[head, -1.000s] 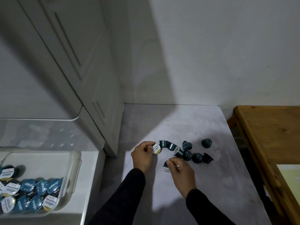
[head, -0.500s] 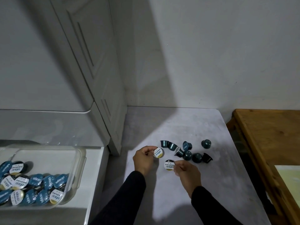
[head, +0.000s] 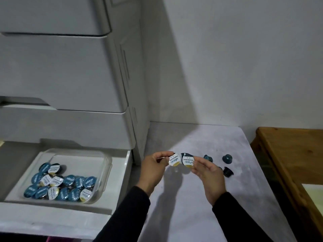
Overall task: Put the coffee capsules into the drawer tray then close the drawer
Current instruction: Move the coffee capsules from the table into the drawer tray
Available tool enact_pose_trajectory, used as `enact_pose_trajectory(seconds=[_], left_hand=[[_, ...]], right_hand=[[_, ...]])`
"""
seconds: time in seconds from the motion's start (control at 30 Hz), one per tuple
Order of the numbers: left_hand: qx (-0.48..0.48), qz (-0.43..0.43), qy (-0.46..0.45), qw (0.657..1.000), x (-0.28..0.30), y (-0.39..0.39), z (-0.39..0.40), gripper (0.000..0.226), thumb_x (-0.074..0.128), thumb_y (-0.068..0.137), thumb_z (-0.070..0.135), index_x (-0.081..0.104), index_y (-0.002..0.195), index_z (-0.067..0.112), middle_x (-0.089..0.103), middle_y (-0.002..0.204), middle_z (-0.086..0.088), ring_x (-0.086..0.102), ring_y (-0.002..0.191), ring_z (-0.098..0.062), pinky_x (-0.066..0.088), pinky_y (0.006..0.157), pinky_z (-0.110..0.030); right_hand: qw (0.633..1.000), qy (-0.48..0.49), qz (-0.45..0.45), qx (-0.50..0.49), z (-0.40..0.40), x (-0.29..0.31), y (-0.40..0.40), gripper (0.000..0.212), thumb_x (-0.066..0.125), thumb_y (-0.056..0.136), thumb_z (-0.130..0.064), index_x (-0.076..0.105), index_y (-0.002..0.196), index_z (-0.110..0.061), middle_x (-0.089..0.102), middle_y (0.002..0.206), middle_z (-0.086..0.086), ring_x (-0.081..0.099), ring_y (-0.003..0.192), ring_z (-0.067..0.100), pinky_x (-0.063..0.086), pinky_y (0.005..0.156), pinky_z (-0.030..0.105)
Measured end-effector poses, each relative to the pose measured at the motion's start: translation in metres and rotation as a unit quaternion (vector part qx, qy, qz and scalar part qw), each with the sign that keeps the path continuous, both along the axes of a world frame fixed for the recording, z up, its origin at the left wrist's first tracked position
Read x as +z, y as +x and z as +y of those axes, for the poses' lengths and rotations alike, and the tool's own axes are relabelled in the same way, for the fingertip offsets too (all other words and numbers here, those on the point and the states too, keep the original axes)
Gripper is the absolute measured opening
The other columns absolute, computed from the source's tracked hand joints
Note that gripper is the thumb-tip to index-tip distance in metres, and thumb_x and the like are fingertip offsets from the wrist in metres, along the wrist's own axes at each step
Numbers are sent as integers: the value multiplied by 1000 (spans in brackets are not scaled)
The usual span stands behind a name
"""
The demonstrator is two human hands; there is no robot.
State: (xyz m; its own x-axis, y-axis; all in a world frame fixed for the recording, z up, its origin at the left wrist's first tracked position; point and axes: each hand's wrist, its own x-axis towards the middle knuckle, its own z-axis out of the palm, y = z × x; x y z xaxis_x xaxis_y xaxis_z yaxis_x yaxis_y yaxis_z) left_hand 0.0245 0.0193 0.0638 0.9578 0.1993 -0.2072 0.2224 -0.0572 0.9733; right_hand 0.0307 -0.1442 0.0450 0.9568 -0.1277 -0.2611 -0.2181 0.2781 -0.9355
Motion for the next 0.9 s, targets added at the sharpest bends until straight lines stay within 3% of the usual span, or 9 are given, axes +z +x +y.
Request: enact_pose_trajectory(seconds=[0.1,0.23,0.37,0.47,0.6,0.73,0.8,0.9], left_hand=[[-8,-25,15,1000,21,-13,26,33,58,86,3,74,79,31,75,85,8,68,84,-8,51,83,-20],[12,-46,34,998,41,-31,60,35,58,86,1,73,76,30,75,75,13,65,71,-3,51,75,-17],[38,-42,47,997,42,-48,110,27,59,86,2,76,86,23,76,86,4,69,84,-12,53,83,-26],[63,-35,63,995,38,-59,156,27,60,85,1,76,85,23,76,88,3,69,88,-13,52,85,-25],[71,-14,97,993,33,-66,215,31,58,86,-1,74,82,25,75,83,10,67,83,-10,52,77,-16],[45,25,149,987,23,-63,283,30,58,86,-2,73,79,23,69,62,17,59,56,7,46,60,-9],[16,48,188,981,16,-58,313,26,57,86,-1,74,83,18,64,50,18,53,46,6,40,50,-5],[-43,73,218,972,6,-44,346,25,57,87,1,75,83,18,67,62,15,57,60,-6,43,52,-6]], right_hand=[[1000,6,-24,19,16,23,-4,17,58,84,6,67,94,-4,72,75,2,64,60,8,54,60,14],[997,-3,-46,68,44,48,-16,17,59,84,4,68,93,-7,72,78,5,61,59,10,51,58,13],[990,-17,-52,130,85,58,-26,17,60,83,4,70,91,-6,72,77,6,63,61,9,51,58,14],[984,-28,-40,173,123,56,-32,17,61,83,4,71,90,-8,73,77,3,63,63,7,51,57,14],[972,-50,-22,227,175,51,-37,16,60,83,5,70,86,-8,69,67,1,57,50,3,48,51,12],[962,-79,3,260,241,41,-32,15,60,83,4,70,90,-6,67,71,6,56,50,3,47,52,12],[959,-93,27,265,272,35,-29,17,61,83,2,70,86,-12,66,71,6,56,55,7,48,54,14],[954,-141,59,256,309,18,-19,18,63,82,-1,71,79,-16,69,75,8,58,57,12,52,59,20]])
